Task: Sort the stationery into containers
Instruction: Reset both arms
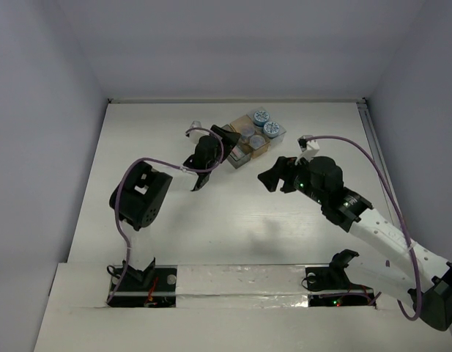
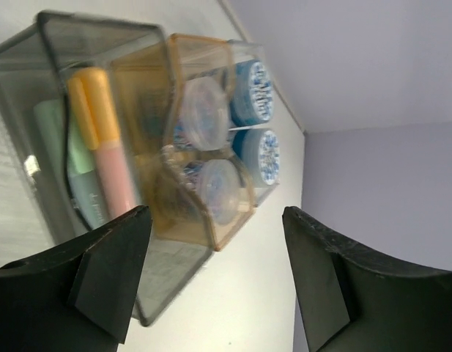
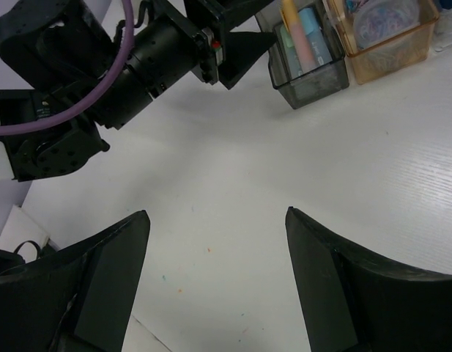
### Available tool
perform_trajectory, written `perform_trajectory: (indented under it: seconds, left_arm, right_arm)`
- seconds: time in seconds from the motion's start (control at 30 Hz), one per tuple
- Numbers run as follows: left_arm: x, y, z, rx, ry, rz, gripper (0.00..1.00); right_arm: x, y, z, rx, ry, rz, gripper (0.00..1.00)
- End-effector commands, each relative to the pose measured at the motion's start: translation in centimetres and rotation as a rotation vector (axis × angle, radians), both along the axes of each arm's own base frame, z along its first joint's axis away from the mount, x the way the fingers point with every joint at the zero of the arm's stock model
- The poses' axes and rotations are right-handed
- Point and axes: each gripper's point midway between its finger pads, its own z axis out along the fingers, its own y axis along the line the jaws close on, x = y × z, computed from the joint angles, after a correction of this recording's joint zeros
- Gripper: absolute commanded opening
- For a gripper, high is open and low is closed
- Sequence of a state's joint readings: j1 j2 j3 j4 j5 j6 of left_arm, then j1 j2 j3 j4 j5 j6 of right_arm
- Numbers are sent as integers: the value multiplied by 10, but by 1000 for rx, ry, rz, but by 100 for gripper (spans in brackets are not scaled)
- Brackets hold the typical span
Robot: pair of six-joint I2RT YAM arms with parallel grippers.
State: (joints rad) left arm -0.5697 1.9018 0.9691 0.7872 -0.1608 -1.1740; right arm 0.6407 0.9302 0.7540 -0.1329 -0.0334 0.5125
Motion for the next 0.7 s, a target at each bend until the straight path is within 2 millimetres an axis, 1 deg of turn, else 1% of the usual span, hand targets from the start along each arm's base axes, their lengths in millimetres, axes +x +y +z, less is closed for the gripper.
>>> perform_trajectory:
  seconds: [0.0,0.03,0.07,0.1,0.13,0.17,0.2,0.23,0.27,0.3,0.33,0.37,0.4,0.43,0.47,0.5,0.53,0.57,0.6,0.63,0.67]
  left_arm:
    - [1,-2,95,-30,-219,-22,69]
    - [-2,-5,108,-29,-246,-46,70]
    - [-4,-6,122,-23,-278,-63,70]
    - [-13,-8,145,9,-333,-89,70]
    - [-16,-7,162,26,-369,-99,70]
    - [-22,-7,170,59,-379,-109,70]
    - [-33,2,203,62,-444,-98,70]
    - [-42,5,210,115,-481,-98,71]
    - [-61,13,241,109,-548,-94,99]
    - [-69,20,252,123,-580,-90,99]
    - [-79,23,251,162,-598,-102,99]
    - [-88,28,255,179,-608,-110,99]
    - [-105,41,276,172,-652,-102,99]
    - [-113,44,270,196,-649,-121,99]
    - [-127,54,272,227,-643,-128,99]
    - [-134,60,271,246,-635,-130,99]
    - [-140,65,265,270,-624,-141,99]
    - [-154,76,266,306,-627,-145,99]
    - [-160,84,264,331,-624,-137,99]
    - [-163,93,255,364,-605,-115,99]
    - [-171,113,248,414,-584,-68,99]
  right_arm:
    - [4,-7,22,27,-64,-32,81]
    - [7,-11,25,24,-75,-57,80]
    - [7,-13,35,33,-97,-67,79]
    - [8,-15,40,36,-108,-75,74]
    - [9,-18,46,35,-123,-93,70]
    - [9,-21,49,31,-130,-103,66]
    - [8,-25,63,44,-161,-116,52]
    - [10,-32,70,42,-183,-150,43]
    - [9,-37,75,44,-198,-168,22]
    - [5,-44,90,63,-235,-188,7]
    - [5,-53,97,60,-260,-220,0]
    - [2,-58,103,57,-275,-234,0]
    - [0,-64,110,63,-293,-252,0]
    - [-5,-77,126,80,-336,-292,0]
    - [-8,-84,131,82,-353,-312,0]
    - [-11,-91,137,90,-374,-337,0]
    - [-18,-108,148,99,-416,-391,0]
    - [-20,-116,150,100,-429,-421,11]
    - [-22,-125,152,99,-444,-454,21]
    - [-24,-137,153,90,-461,-506,36]
    - [-27,-150,152,84,-478,-552,66]
